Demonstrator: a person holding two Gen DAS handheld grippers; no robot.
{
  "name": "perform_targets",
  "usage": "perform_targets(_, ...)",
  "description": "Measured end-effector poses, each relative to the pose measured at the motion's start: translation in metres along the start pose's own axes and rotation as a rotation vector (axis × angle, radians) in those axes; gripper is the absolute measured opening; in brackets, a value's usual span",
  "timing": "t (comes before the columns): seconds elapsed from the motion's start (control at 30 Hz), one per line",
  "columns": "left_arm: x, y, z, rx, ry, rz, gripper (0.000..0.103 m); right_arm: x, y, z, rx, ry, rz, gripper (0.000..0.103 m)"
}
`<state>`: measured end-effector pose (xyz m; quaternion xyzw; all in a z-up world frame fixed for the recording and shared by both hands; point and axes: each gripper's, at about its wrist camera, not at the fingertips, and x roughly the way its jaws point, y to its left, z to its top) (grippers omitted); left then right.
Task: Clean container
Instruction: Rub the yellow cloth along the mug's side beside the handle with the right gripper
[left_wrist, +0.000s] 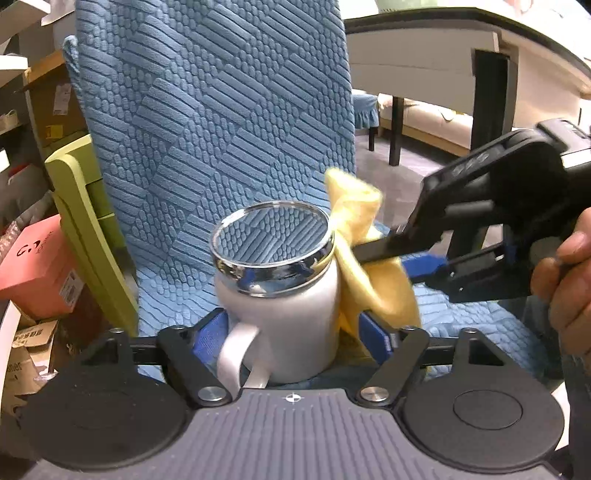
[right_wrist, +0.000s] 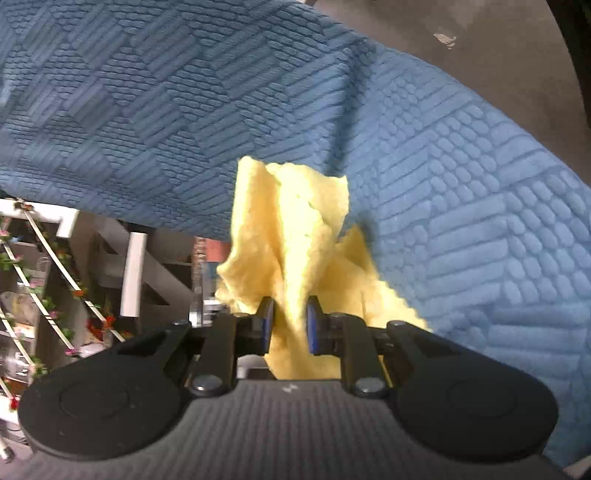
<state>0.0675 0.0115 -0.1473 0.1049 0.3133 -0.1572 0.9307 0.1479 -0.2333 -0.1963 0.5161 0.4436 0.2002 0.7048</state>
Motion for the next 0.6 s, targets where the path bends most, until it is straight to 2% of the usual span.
perform_targets(0.1, -0.003, 0.002, 0.0, -0.011, -0.005, 0.002, 0.072, -0.003, 0.003, -0.008, -0.013, -0.01, 0.034, 0.019)
perform_targets(0.23, -0.007, 0.004, -0.001, -0.026, -0.012, 0.004, 0.069, 0.006, -0.01, -0.016, 0.015, 0.039, -0.047, 0.019)
perform_targets(0.33, -0.009, 0.003, -0.001, -0.025, -0.018, 0.008, 0.066, 0.004, -0.003, -0.016, 0.002, 0.034, -0.026, 0.019)
perform_targets(0.47, -0.008, 0.0, -0.002, -0.011, -0.017, 0.013, 0.066, 0.001, 0.003, -0.013, 0.001, 0.017, 0.013, 0.019)
perform_targets(0.6, -0.005, -0.003, -0.001, -0.002, -0.009, 0.025, 0.071, 0.003, -0.001, -0.012, -0.002, 0.019, -0.006, 0.02)
